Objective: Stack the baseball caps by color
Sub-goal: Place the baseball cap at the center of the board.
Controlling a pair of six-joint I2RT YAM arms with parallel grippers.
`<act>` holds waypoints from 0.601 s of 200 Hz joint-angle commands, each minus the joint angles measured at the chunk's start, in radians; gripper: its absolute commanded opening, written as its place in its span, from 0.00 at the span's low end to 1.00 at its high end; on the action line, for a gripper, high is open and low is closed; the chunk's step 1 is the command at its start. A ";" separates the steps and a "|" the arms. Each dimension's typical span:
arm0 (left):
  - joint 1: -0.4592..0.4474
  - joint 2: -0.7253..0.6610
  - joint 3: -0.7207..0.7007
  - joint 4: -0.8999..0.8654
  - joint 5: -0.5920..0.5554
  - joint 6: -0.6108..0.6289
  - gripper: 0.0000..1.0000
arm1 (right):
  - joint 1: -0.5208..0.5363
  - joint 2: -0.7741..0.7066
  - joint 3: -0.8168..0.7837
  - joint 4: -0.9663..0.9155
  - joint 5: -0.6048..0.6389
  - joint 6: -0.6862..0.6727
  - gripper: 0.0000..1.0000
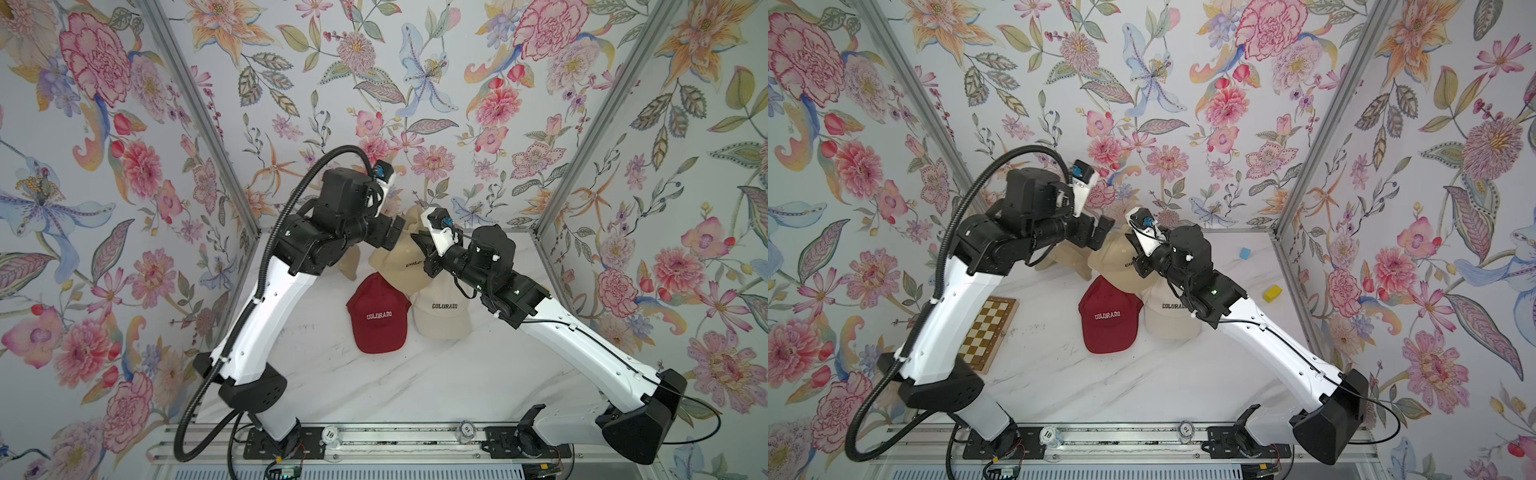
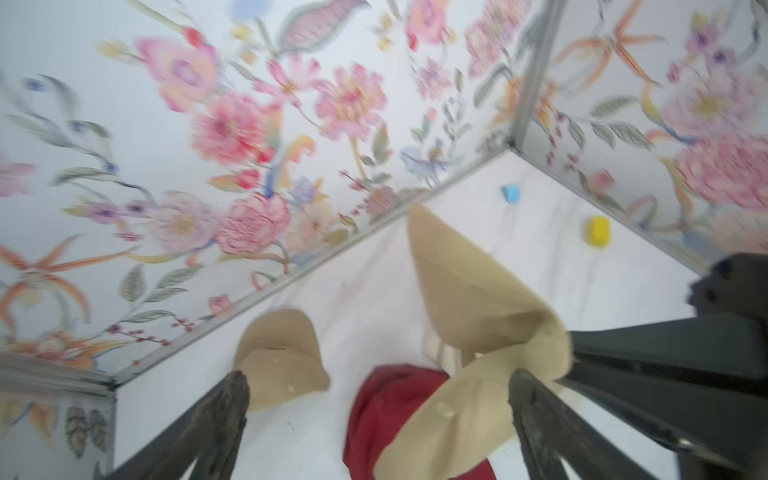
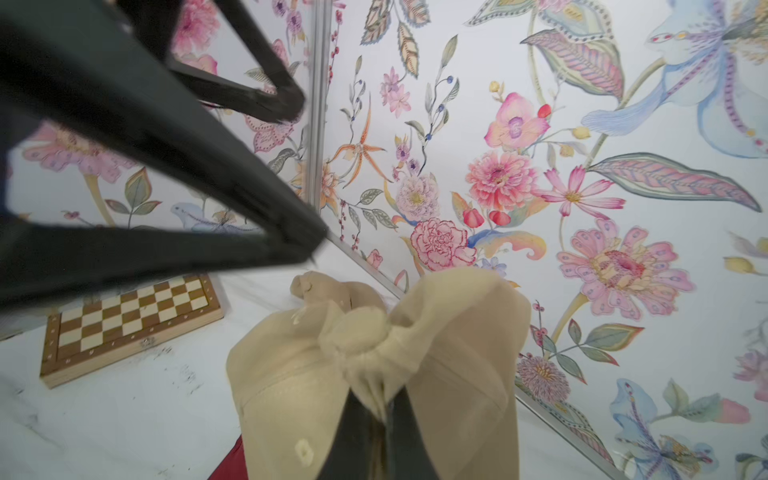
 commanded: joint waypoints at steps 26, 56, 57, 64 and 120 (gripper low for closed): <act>0.014 -0.573 -0.691 0.520 -0.261 -0.037 1.00 | -0.024 0.197 0.219 -0.039 0.367 0.244 0.00; 0.015 -0.698 -0.913 0.509 -0.353 -0.118 1.00 | -0.039 0.380 0.378 -0.059 0.543 0.398 0.00; 0.015 -0.700 -0.919 0.507 -0.354 -0.121 1.00 | -0.039 0.386 0.383 -0.061 0.548 0.401 0.00; 0.014 -0.708 -0.954 0.500 -0.357 -0.139 1.00 | -0.041 0.430 0.425 -0.069 0.580 0.421 0.00; 0.013 -0.738 -1.167 0.636 -0.207 -0.187 1.00 | -0.050 0.791 0.834 -0.249 0.652 0.478 0.00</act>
